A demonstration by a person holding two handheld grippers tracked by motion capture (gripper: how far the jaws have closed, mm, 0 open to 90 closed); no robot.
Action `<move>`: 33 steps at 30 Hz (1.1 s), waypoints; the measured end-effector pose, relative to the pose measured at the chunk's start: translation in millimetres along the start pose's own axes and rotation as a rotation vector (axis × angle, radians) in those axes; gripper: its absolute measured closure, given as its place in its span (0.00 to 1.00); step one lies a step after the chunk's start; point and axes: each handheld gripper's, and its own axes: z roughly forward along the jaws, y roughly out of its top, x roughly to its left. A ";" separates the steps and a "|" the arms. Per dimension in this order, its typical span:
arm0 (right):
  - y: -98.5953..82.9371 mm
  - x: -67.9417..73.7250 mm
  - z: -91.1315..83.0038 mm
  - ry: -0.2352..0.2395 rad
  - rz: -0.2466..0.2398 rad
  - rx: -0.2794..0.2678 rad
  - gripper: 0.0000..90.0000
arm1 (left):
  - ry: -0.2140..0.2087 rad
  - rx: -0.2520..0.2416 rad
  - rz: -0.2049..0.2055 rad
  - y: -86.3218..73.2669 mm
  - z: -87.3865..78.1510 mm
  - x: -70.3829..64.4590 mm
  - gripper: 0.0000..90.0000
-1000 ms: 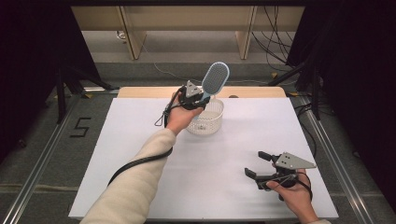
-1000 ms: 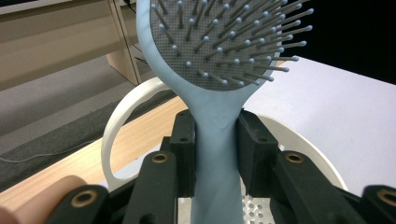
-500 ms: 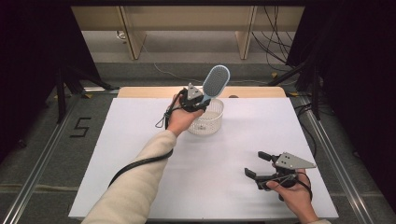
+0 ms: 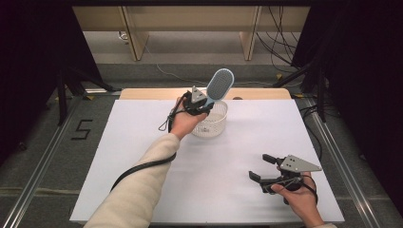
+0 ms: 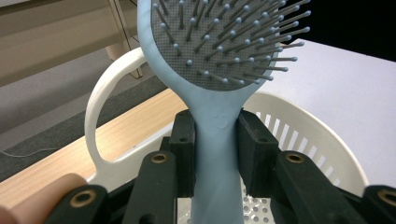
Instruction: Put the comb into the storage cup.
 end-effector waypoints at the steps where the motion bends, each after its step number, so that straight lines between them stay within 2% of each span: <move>1: 0.0 0.1 0.0 0.000 0.001 0.001 0.17 | -0.001 0.000 0.000 -0.2 0.3 -0.3 0.77; 11: 0.0 0.2 0.2 0.001 0.003 0.000 0.17 | -0.003 0.028 0.028 -1.8 1.3 -2.4 0.75; 13: -0.1 0.2 0.1 0.001 0.003 0.001 0.17 | -0.007 0.019 0.015 -2.4 0.9 -1.9 0.73; 14: -0.1 0.1 0.1 0.001 0.003 0.001 0.17 | -0.010 0.041 0.022 -1.7 0.2 -1.5 0.71; 16: -0.1 0.2 0.0 0.001 0.003 0.001 0.17 | -0.014 0.045 0.051 -2.6 -0.7 -1.6 0.65; 19: -0.2 0.0 0.1 0.000 0.002 0.002 0.17 | -0.013 0.049 0.057 -2.8 -5.0 0.0 0.56; 26: -0.2 0.2 0.6 -0.003 0.000 0.004 0.17 | -0.006 0.040 0.033 -1.3 -19.2 8.6 0.43; 30: -0.2 0.2 0.6 -0.004 0.003 0.004 0.17 | -0.013 0.046 -0.013 -1.1 -26.4 12.8 0.36; 33: -0.3 0.1 0.7 -0.004 0.003 0.004 0.17 | -0.004 0.058 -0.019 -1.9 -31.0 14.4 0.28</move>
